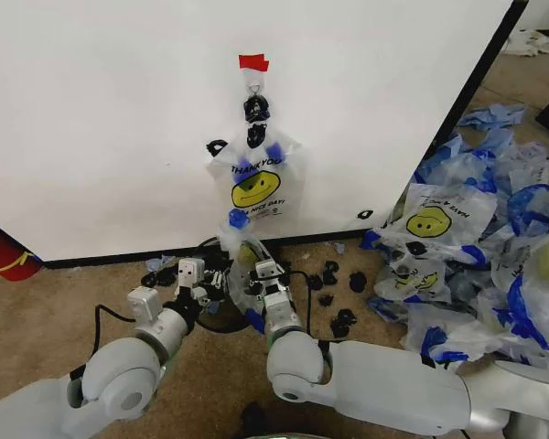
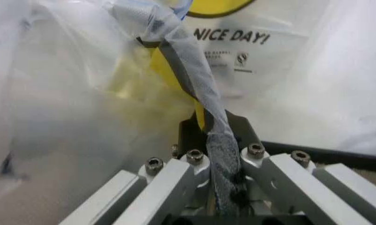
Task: Pick up the garbage bag from the wall and place it over the trash bin.
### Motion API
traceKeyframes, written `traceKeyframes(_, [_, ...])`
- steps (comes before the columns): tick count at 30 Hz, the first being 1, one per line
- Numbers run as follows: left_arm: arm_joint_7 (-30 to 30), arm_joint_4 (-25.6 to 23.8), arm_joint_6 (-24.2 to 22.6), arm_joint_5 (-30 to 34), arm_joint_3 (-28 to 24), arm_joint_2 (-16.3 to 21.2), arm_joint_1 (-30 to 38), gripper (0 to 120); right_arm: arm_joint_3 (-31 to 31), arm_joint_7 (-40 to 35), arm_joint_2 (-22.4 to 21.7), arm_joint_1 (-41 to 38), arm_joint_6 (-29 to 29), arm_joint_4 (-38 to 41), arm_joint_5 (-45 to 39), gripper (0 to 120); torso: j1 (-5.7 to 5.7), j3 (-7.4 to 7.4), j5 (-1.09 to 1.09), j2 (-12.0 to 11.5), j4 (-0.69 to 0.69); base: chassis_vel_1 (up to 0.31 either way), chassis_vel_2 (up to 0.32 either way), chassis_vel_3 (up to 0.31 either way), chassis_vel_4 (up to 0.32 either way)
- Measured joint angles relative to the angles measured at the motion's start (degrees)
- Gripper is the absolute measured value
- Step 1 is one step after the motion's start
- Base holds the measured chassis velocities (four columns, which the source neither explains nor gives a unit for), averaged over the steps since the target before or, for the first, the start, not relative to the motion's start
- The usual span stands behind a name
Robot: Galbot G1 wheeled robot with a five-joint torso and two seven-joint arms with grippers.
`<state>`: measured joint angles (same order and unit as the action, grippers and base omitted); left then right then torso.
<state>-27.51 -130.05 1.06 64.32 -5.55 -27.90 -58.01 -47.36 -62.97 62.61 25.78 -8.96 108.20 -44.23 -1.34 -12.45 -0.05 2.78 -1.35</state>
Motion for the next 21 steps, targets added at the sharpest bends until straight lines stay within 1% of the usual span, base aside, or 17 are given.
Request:
traceKeyframes(5, [-0.1,-0.2,0.6,-0.8,0.4,0.5,-1.0,0,4.5,1.0,-2.0,3.9,0.9,1.5,0.3,0,0.00,0.00,0.00,0.0,0.01,0.000,0.000,0.000,0.000])
traceKeyframes(6, [-0.1,-0.2,0.6,-0.8,0.4,0.5,-1.0,0,4.5,1.0,-2.0,3.9,0.9,1.5,0.3,0,0.00,0.00,0.00,0.0,0.01,0.000,0.000,0.000,0.000])
traceKeyframes(12, [-0.2,0.8,1.1,-2.2,0.5,0.3,-2.0,0,8.9,2.1,-5.5,7.7,1.7,4.1,0.4,0,0.00,0.01,-0.01,0.0,-0.01,0.000,0.000,0.000,0.000])
traceKeyframes(14, [-0.2,0.9,1.1,-2.3,0.4,0.3,-2.0,0,9.4,2.3,-5.9,8.2,1.7,4.4,0.4,0,0.00,0.00,0.00,0.0,0.00,0.000,0.000,0.000,0.000])
traceKeyframes(21, [-0.3,1.6,1.7,-3.3,0.8,0.8,-3.1,0,14.7,3.6,-9.5,12.0,2.3,6.6,1.1,0,0.00,0.01,0.01,0.0,0.00,0.000,0.000,0.000,0.000])
